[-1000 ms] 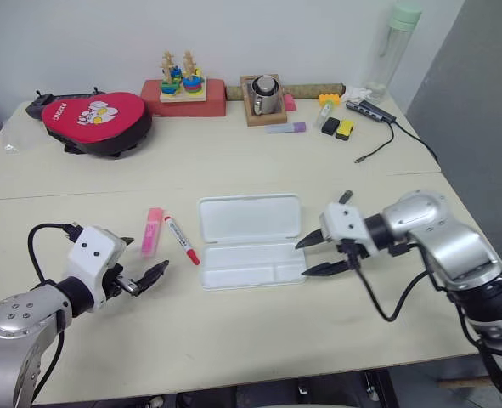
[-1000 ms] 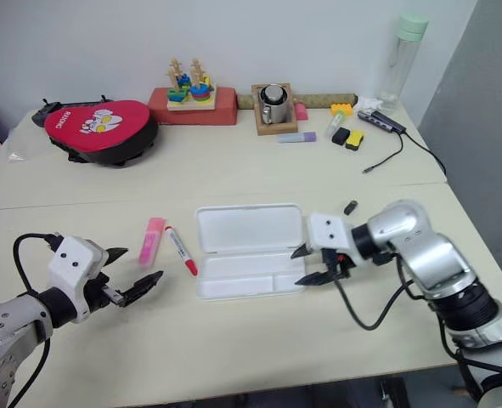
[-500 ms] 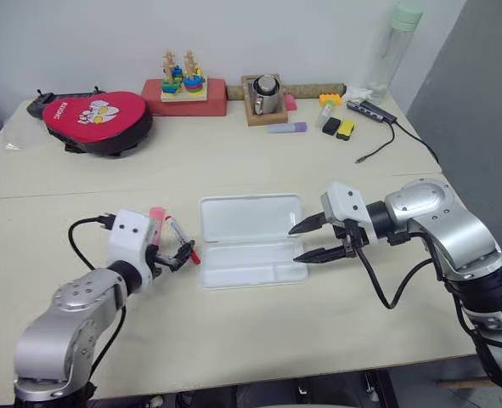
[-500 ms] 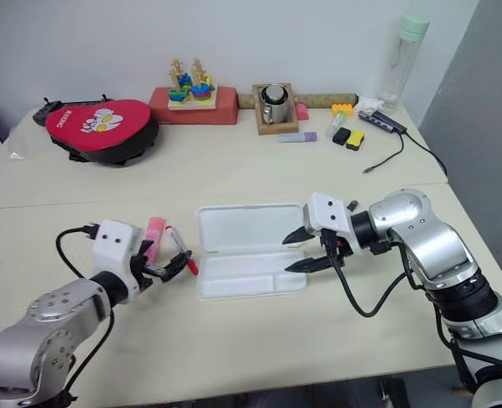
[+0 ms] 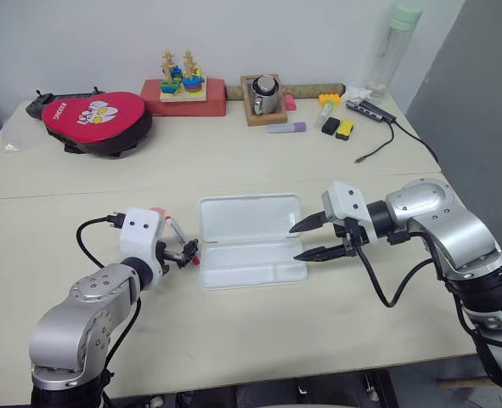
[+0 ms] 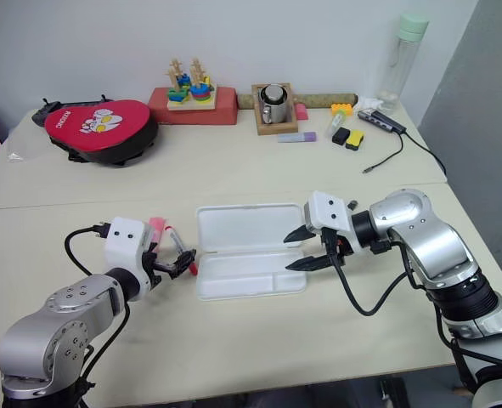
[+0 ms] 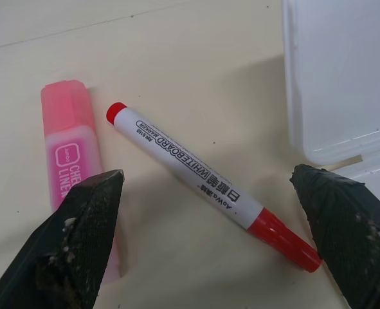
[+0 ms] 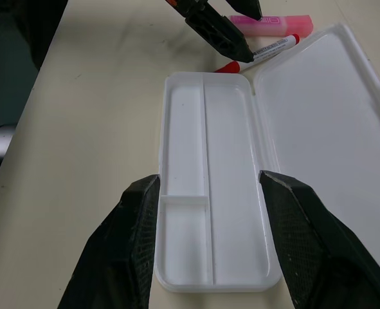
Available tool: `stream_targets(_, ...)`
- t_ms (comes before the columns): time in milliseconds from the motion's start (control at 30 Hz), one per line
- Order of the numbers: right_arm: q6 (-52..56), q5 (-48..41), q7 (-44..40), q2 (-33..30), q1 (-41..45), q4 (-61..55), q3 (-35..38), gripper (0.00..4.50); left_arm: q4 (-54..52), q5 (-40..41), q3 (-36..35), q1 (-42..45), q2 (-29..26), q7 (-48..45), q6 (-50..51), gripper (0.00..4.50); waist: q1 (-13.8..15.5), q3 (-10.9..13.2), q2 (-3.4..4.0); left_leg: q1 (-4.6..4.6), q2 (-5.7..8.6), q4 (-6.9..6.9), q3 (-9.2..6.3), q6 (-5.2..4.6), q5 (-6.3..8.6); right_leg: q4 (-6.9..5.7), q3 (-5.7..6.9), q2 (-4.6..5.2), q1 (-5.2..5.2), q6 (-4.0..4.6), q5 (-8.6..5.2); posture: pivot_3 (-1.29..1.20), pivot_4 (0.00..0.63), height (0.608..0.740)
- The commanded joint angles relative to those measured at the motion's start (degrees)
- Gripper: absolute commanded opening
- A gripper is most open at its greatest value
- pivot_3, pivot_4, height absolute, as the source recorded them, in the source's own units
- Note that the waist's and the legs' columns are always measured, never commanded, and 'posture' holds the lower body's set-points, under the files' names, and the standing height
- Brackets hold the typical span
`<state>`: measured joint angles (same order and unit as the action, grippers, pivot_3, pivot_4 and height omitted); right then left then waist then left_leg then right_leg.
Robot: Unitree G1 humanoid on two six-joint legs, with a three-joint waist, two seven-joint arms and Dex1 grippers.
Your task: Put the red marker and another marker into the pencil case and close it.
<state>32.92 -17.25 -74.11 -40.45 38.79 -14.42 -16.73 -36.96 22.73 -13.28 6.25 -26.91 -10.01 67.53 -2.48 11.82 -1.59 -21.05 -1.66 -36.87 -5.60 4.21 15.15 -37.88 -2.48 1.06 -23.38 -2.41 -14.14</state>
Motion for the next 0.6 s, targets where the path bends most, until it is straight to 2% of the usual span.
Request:
stream_targets(33, -0.01, -1.39, 0.47, -0.34, 0.51, -1.93, 1.62, 2.55, 0.28, -0.59, -0.06, 1.64, 1.57, 1.22, -0.23, 4.5, 0.12, 0.0, 0.0, 0.0, 0.0, 0.0, 0.0, 0.0, 0.0, 0.0, 0.0, 0.0, 0.01, 0.0, 0.0, 0.0, 0.15, 0.74)
stream_targets(600, 0.42, -1.94, 1.69, -0.56, 0.97, -2.21, 1.39, 2.55, 5.01, -2.28, 1.17, 4.7, 5.18, 3.65, 1.86, 4.5, 0.43, 0.0, 0.0, 0.0, 0.01, -0.01, -0.01, 0.0, 0.0, 0.01, 0.0, 0.0, 0.01, 0.0, 0.0, 0.0, 0.15, 0.74)
